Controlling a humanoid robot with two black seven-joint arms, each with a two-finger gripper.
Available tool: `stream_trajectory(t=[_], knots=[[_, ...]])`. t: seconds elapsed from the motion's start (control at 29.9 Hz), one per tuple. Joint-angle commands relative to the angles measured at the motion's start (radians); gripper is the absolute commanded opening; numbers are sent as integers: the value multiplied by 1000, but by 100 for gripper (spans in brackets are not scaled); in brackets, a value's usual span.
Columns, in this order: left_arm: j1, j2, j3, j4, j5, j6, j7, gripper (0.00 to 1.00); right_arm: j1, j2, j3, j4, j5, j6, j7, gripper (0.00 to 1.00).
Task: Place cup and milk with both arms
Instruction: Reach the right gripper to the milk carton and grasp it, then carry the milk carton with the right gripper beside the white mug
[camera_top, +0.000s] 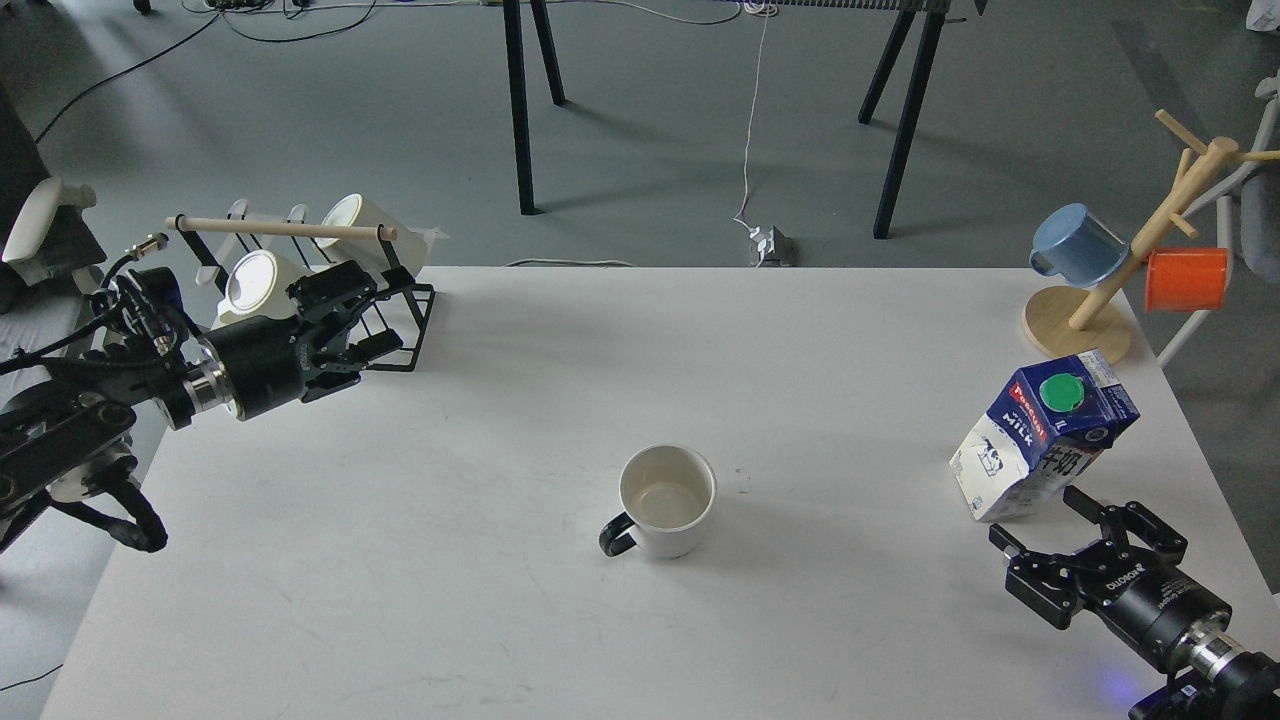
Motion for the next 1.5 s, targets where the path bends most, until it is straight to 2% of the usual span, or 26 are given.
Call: stream_trajectory(t=[0.0,0.5,0.97,1.47], knots=[[4,0,-1,0,0,0,0,100,28,9,3,-4,0,0,2,98],[8,0,-1,1,0,0,0,100,36,-4,46,-11,3,0,0,98],[18,0,0,14,0,0,0,100,88,-9,63,-83,0,0,-3,98],[38,0,0,17,2,0,0,100,186,63,46,-116,-25,0,0,97]])
